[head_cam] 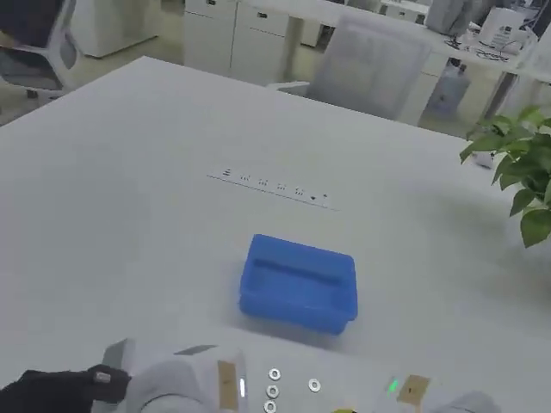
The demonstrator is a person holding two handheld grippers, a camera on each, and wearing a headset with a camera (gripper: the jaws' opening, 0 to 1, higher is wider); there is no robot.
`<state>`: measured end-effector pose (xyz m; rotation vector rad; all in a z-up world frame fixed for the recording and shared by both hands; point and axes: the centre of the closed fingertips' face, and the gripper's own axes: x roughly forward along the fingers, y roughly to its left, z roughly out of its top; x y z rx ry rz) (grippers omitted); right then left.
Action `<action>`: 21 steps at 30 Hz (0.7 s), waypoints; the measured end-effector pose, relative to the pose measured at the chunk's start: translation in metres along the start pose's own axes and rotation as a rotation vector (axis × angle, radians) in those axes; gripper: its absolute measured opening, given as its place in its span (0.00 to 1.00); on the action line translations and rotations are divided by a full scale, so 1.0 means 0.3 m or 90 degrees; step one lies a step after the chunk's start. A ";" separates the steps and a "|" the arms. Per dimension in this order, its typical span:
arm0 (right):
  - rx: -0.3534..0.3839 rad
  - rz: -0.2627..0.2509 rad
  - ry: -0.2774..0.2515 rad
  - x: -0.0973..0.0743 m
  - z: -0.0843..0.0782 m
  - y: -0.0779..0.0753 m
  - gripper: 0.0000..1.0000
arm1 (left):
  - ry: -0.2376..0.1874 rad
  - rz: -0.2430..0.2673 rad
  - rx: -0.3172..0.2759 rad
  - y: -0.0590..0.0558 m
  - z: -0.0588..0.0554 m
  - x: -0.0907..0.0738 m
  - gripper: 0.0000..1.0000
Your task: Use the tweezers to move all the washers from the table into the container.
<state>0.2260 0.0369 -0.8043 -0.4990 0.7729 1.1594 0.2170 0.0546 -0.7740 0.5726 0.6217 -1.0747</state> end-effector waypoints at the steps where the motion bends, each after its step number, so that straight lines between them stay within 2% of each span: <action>1: -0.014 0.002 -0.008 0.003 0.010 0.005 0.29 | 0.000 0.007 0.007 -0.004 0.018 -0.012 0.00; 5: -0.088 0.002 -0.012 0.008 0.013 0.009 0.23 | 0.005 0.026 0.002 -0.020 0.058 -0.025 0.00; 6: -0.095 0.010 -0.026 0.010 0.018 0.020 0.21 | 0.002 0.044 0.006 -0.024 0.073 -0.027 0.00; 7: -0.117 0.026 -0.025 0.012 0.012 0.033 0.18 | 0.006 0.055 0.007 -0.029 0.082 -0.023 0.00; 8: -0.121 0.027 -0.021 0.010 0.008 0.036 0.17 | 0.011 0.059 0.007 -0.037 0.086 -0.024 0.00; 10: -0.137 0.035 -0.034 0.003 0.017 0.047 0.13 | 0.016 0.068 0.008 -0.048 0.087 -0.021 0.00; 11: -0.151 0.039 -0.044 -0.001 0.023 0.054 0.12 | 0.018 0.074 0.010 -0.057 0.099 -0.020 0.00; 13: -0.186 0.045 -0.039 -0.005 0.015 0.059 0.09 | 0.022 0.085 0.007 -0.066 0.112 -0.018 0.00; 15: -0.215 0.035 -0.046 -0.008 0.017 0.049 0.05 | 0.028 0.097 0.002 -0.070 0.116 -0.014 0.00; 16: -0.214 0.049 -0.044 -0.014 0.012 0.058 0.05 | 0.028 0.100 0.000 -0.072 0.117 -0.014 0.00; 21: -0.205 0.051 -0.046 -0.022 0.014 0.058 0.04 | 0.016 0.136 -0.022 -0.063 0.121 -0.008 0.00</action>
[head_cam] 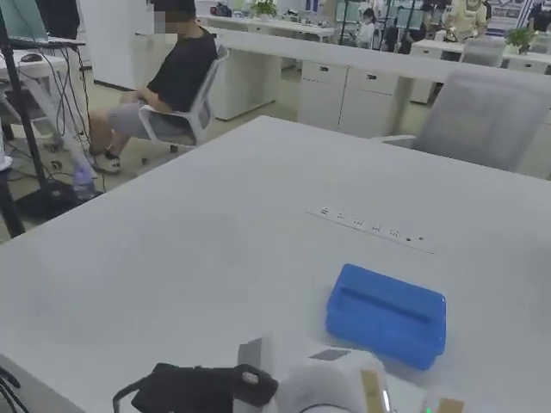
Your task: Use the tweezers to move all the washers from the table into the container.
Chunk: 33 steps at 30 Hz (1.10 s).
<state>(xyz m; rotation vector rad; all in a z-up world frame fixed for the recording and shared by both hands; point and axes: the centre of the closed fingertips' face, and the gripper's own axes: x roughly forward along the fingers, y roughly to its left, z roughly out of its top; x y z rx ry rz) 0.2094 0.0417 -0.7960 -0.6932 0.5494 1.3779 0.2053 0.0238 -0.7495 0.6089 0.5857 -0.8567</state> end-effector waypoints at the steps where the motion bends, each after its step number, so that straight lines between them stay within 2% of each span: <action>1: -0.004 -0.005 0.000 0.000 0.000 -0.003 0.03 | -0.025 0.020 -0.033 0.010 0.009 -0.002 0.00; 2: -0.004 -0.008 0.000 -0.003 0.000 -0.006 0.02 | -0.047 0.022 -0.069 0.010 0.019 -0.004 0.03; 3: 0.003 -0.013 0.003 -0.004 -0.001 -0.010 0.02 | -0.071 0.006 -0.133 0.006 0.026 -0.011 0.08; 4: 0.010 -0.012 0.003 -0.006 -0.001 -0.011 0.02 | -0.077 0.011 -0.165 0.016 0.022 -0.019 0.12; 5: 0.018 -0.011 0.001 -0.003 0.001 -0.009 0.01 | -0.086 0.023 -0.174 0.031 0.016 -0.030 0.15; 6: 0.022 -0.013 -0.001 -0.003 0.002 -0.013 0.01 | -0.101 0.058 -0.176 0.063 0.011 -0.051 0.17; 7: 0.025 -0.013 -0.002 0.000 0.004 -0.017 0.01 | -0.102 0.083 -0.185 0.084 -0.007 -0.068 0.18; 9: 0.041 -0.009 -0.001 0.002 0.008 -0.025 0.01 | -0.099 0.133 -0.224 0.123 -0.055 -0.111 0.23; 11: 0.059 -0.009 -0.006 0.001 0.016 -0.045 0.01 | -0.110 0.182 -0.250 0.162 -0.087 -0.143 0.34; 13: 0.084 -0.006 -0.018 -0.005 0.035 -0.064 0.01 | -0.099 0.233 -0.282 0.202 -0.146 -0.176 0.45; 14: 0.094 -0.009 -0.026 -0.010 0.047 -0.081 0.01 | -0.105 0.269 -0.292 0.231 -0.160 -0.192 0.49; 16: 0.113 -0.013 -0.044 -0.013 0.072 -0.112 0.01 | -0.118 0.336 -0.311 0.284 -0.186 -0.224 0.64; 17: 0.125 -0.014 -0.050 -0.010 0.081 -0.124 0.01 | -0.119 0.351 -0.322 0.296 -0.197 -0.233 0.72; 20: 0.150 -0.023 -0.072 0.006 0.110 -0.175 0.01 | -0.143 0.409 -0.333 0.345 -0.223 -0.267 0.77; 22: 0.155 -0.033 -0.075 0.033 0.118 -0.209 0.01 | -0.148 0.431 -0.343 0.361 -0.240 -0.272 0.82; 23: 0.152 -0.043 -0.075 0.053 0.120 -0.231 0.01 | -0.143 0.432 -0.350 0.362 -0.253 -0.265 0.85; 27: 0.162 -0.052 -0.073 0.100 0.126 -0.277 0.01 | -0.121 0.445 -0.364 0.373 -0.289 -0.249 0.88; 31: 0.172 -0.066 -0.080 0.141 0.131 -0.321 0.01 | -0.094 0.438 -0.388 0.370 -0.332 -0.233 0.93; 33: 0.179 -0.064 -0.086 0.149 0.144 -0.320 0.01 | -0.094 0.439 -0.377 0.366 -0.328 -0.233 0.92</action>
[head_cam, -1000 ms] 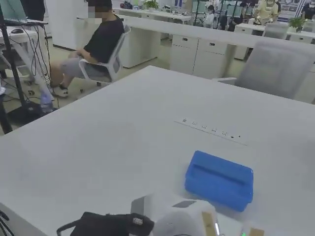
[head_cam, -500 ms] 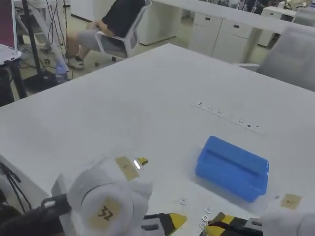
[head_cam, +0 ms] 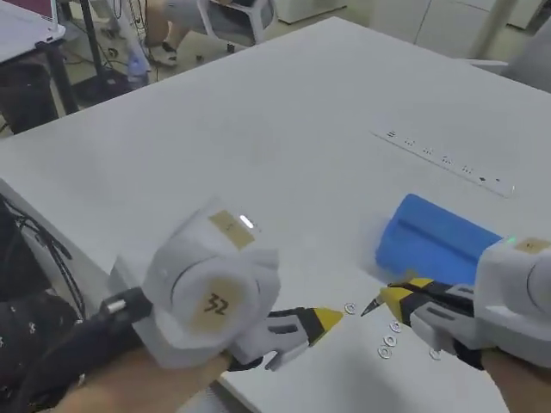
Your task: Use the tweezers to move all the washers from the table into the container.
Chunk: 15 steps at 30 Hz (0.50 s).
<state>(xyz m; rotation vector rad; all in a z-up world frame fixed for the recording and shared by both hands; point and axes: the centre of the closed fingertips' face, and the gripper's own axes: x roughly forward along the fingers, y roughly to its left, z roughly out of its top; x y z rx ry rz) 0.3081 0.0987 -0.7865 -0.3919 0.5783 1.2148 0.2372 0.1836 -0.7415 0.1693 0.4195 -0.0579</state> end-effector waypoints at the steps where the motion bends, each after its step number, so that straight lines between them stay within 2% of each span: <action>1: 0.001 -0.004 -0.004 0.006 0.004 -0.002 0.01 | -0.001 0.002 0.008 -0.002 0.002 -0.001 0.92; 5: -0.009 -0.010 -0.006 0.035 0.005 -0.009 0.02 | 0.015 0.003 0.027 -0.010 -0.011 0.007 0.92; 7: -0.002 -0.006 -0.002 0.042 -0.001 -0.002 0.02 | 0.019 0.014 0.038 0.000 -0.015 0.008 0.92; 15: -0.021 -0.021 -0.001 0.048 -0.001 -0.007 0.02 | 0.014 0.021 0.023 0.011 -0.011 0.007 0.98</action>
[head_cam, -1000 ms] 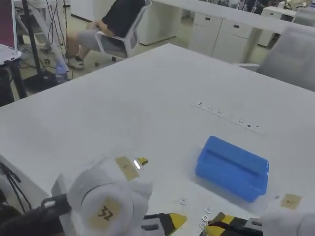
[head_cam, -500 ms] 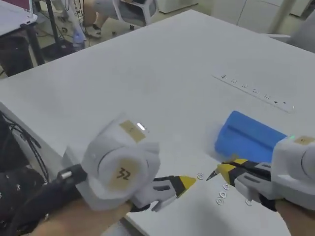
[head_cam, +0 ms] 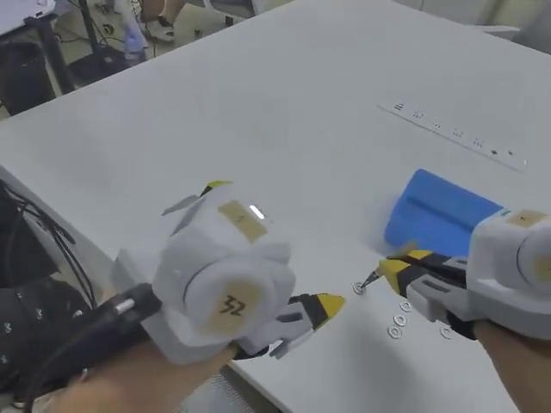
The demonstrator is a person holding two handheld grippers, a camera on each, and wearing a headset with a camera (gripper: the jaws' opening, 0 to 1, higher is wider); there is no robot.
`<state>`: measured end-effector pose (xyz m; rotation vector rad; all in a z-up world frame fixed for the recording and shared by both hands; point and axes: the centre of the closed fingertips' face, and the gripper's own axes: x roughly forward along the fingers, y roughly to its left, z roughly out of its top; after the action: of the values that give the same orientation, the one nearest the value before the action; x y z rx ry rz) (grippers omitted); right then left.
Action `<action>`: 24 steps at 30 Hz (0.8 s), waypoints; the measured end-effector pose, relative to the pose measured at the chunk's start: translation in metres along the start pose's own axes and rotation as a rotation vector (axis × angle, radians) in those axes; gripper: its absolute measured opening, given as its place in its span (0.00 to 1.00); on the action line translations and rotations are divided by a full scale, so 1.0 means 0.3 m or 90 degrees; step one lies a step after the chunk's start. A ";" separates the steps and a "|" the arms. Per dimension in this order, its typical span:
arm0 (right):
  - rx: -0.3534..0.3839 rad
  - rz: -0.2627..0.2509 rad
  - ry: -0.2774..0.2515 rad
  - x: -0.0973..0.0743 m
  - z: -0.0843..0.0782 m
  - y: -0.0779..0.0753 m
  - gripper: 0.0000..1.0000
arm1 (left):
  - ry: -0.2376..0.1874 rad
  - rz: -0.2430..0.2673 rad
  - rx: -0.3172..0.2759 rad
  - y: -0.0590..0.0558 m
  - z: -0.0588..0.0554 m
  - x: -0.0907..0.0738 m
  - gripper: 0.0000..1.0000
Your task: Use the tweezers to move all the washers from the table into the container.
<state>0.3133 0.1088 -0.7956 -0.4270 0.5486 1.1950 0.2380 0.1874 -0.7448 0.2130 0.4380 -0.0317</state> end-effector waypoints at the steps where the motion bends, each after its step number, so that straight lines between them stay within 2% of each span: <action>1: -0.001 -0.003 0.000 0.002 0.001 -0.003 0.02 | -0.001 0.000 -0.001 0.000 0.001 0.001 0.99; 4: 0.004 0.002 -0.002 0.011 0.006 -0.001 0.02 | 0.001 0.001 -0.003 0.001 -0.002 0.002 0.99; 8: -0.017 -0.008 -0.004 0.009 0.015 -0.008 0.02 | 0.003 -0.002 -0.009 0.003 -0.005 0.004 0.99; 11: -0.027 -0.006 0.008 0.026 0.003 -0.004 0.02 | 0.007 -0.001 -0.006 0.003 -0.009 0.005 0.99; 12: -0.034 -0.008 -0.001 0.025 0.010 -0.008 0.02 | 0.007 -0.002 -0.005 0.003 -0.008 0.005 0.99; 14: -0.025 -0.004 0.007 0.022 0.008 -0.009 0.02 | 0.013 0.000 -0.001 0.003 -0.014 0.007 0.99; 17: -0.024 -0.005 0.004 0.022 0.010 -0.009 0.02 | 0.019 -0.001 0.007 0.000 -0.019 0.010 0.99; 21: 0.010 0.004 0.003 0.014 0.008 -0.008 0.02 | 0.020 0.001 0.011 0.001 -0.021 0.009 0.99; 24: 0.012 0.003 0.002 0.016 0.010 -0.008 0.02 | 0.023 0.002 0.009 0.003 -0.023 0.009 0.99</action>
<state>0.3174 0.1133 -0.7962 -0.4127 0.5634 1.1931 0.2376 0.1899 -0.7520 0.2294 0.4735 -0.0276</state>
